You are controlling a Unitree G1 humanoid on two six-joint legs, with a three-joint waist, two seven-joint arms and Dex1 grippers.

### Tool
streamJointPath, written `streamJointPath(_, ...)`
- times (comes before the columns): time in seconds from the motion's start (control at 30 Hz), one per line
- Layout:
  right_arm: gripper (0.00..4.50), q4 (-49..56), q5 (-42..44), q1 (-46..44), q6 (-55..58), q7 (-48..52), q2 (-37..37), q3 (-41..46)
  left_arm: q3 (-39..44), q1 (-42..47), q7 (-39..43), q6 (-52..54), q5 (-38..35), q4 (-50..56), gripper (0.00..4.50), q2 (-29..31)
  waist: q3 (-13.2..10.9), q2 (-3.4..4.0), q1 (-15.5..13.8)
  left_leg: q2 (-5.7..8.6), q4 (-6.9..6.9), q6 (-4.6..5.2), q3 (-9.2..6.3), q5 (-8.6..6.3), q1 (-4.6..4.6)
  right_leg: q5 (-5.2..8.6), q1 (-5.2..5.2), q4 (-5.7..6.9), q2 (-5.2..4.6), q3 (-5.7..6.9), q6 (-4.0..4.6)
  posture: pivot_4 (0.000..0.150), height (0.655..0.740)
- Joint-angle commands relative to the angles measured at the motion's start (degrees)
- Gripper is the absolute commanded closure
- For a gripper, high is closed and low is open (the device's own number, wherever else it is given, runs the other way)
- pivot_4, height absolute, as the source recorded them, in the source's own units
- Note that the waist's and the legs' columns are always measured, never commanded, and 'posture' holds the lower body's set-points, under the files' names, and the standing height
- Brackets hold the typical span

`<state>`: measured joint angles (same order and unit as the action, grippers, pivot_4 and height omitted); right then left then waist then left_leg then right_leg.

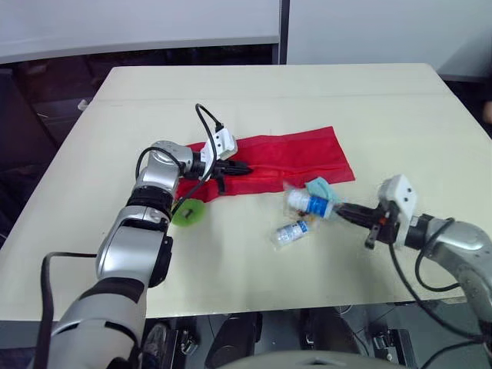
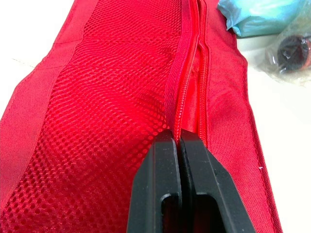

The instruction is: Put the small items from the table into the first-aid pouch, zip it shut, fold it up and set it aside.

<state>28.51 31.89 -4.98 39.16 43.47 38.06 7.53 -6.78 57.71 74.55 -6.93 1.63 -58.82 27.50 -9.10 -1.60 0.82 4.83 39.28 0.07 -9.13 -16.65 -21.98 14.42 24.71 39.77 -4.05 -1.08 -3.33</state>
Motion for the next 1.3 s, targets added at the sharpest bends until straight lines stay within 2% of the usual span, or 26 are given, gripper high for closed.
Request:
streamJointPath(0.03, 4.47, -2.45, -0.34, 0.65, -3.63, 1.4, 1.52, 3.65, 1.51, 2.08, -1.64, -2.16, -1.05, -0.67, 4.5, -0.49, 0.0, 0.0, -0.02, 0.0, 0.0, 0.0, 0.0, 0.0, 0.0, 0.0, 0.0, 0.0, 0.0, 0.0, 0.0, 0.15, 0.7368)
streamJointPath(0.27, 4.47, -10.04, -2.45, 5.99, -8.48, 0.76, 2.67, 11.17, 1.81, 3.33, -4.59, -3.53, -1.11, -2.5, 4.5, -1.49, 0.0, 0.0, -0.1, 0.0, 0.01, 0.0, 0.03, 0.0, -0.01, 0.0, 0.0, 0.01, -0.01, -0.02, 0.0, 0.15, 0.7368)
streamJointPath(0.47, 4.47, -14.32, -9.06, 11.52, -15.89, 2.36, 4.71, 10.21, 1.69, 3.44, -5.13, -4.19, -0.9, -3.23, 4.5, -1.99, 0.0, 0.0, -0.02, 0.0, -0.02, 0.01, 0.1, -0.01, 0.02, 0.0, 0.0, 0.02, 0.0, -0.07, 0.0, 0.15, 0.7368)
streamJointPath(0.6, 3.27, -14.11, -9.16, 13.48, -15.94, 3.29, 5.72, 11.52, 1.5, 3.32, -5.34, -4.92, -0.62, -3.85, 4.5, -2.18, 0.0, 0.01, 0.08, -0.01, -0.02, 0.01, 0.16, 0.0, 0.05, 0.0, 0.0, 0.03, 0.02, -0.13, -0.01, 0.15, 0.7368)
streamJointPath(0.63, 2.64, -14.07, -9.09, 14.11, -15.89, 3.89, 6.33, 12.2, 1.5, 3.34, -5.33, -5.05, -0.58, -3.97, 4.5, -2.17, 0.0, 0.01, 0.06, -0.02, -0.02, 0.0, 0.15, 0.0, 0.05, 0.0, 0.0, 0.03, 0.01, -0.13, -0.01, 0.15, 0.7368)
streamJointPath(0.67, 2.43, -14.03, -9.18, 14.93, -15.92, 4.83, 7.31, 12.74, 1.51, 3.37, -5.32, -5.15, -0.55, -4.09, 4.5, -2.18, -0.01, 0.01, 0.02, -0.02, -0.02, 0.0, 0.16, 0.0, 0.04, 0.0, 0.0, 0.02, 0.01, -0.13, -0.01, 0.15, 0.7368)
streamJointPath(0.7, 1.84, -13.96, -9.25, 15.74, -16.02, 5.81, 8.23, 13.05, 1.52, 3.39, -5.34, -5.25, -0.51, -4.21, 4.5, -2.19, -0.01, 0.01, -0.01, -0.01, -0.02, 0.0, 0.17, 0.0, 0.04, 0.0, 0.0, 0.02, 0.01, -0.14, -0.01, 0.15, 0.7368)
streamJointPath(0.73, 1.48, -13.73, -9.26, 16.55, -16.41, 6.91, 9.21, 13.32, 1.51, 3.4, -5.39, -5.4, -0.44, -4.35, 4.5, -2.2, -0.01, 0.01, -0.02, 0.0, -0.02, 0.01, 0.17, 0.0, 0.04, 0.0, 0.0, 0.01, 0.01, -0.15, -0.01, 0.15, 0.7368)
streamJointPath(0.8, 0.34, -12.36, -7.47, 16.43, -15.09, 7.46, 9.71, 14.17, 1.49, 3.39, -5.43, -5.64, -0.34, -4.63, 4.5, -2.24, -0.01, 0.0, -0.03, 0.0, -0.02, 0.02, 0.17, -0.01, 0.03, 0.0, 0.0, 0.0, 0.01, -0.13, -0.01, 0.15, 0.7368)
streamJointPath(0.83, 0.07, -11.27, -5.93, 16.07, -13.53, 7.55, 9.67, 14.43, 1.48, 3.37, -5.44, -5.74, -0.28, -4.7, 4.5, -2.25, -0.01, 0.0, 0.03, -0.01, -0.02, 0.02, 0.16, -0.01, 0.04, 0.0, -0.01, 0.0, 0.02, -0.13, -0.01, 0.15, 0.7368)
streamJointPath(0.97, 0.07, -9.88, -4.63, 12.73, -9.39, 4.35, 8.19, 12.81, 1.48, 3.36, -5.56, -5.92, -0.19, -4.91, 4.5, -2.3, -0.01, 0.01, 0.18, -0.06, -0.03, 0.02, 0.19, -0.01, 0.06, 0.0, -0.01, 0.02, 0.02, -0.16, -0.02, 0.15, 0.7368)
streamJointPath(1.13, 0.07, -13.04, -9.11, 8.49, -9.15, -0.82, 6.07, 9.11, 1.42, 3.36, -5.65, -5.92, -0.13, -4.98, 4.5, -2.4, -0.01, 0.01, -0.14, -0.04, -0.02, 0.0, 0.15, 0.0, 0.03, 0.0, 0.0, 0.01, 0.01, -0.13, -0.02, 0.15, 0.7368)
streamJointPath(1.3, 0.07, -15.08, -11.84, 7.37, -10.55, -0.81, 6.24, 5.82, 1.52, 3.91, -5.88, -5.87, -0.16, -5.09, 4.5, -2.33, -0.01, 0.02, -0.08, 0.0, -0.01, 0.0, 0.17, 0.0, 0.03, -0.01, 0.0, 0.01, 0.0, -0.15, -0.02, 0.15, 0.7368)
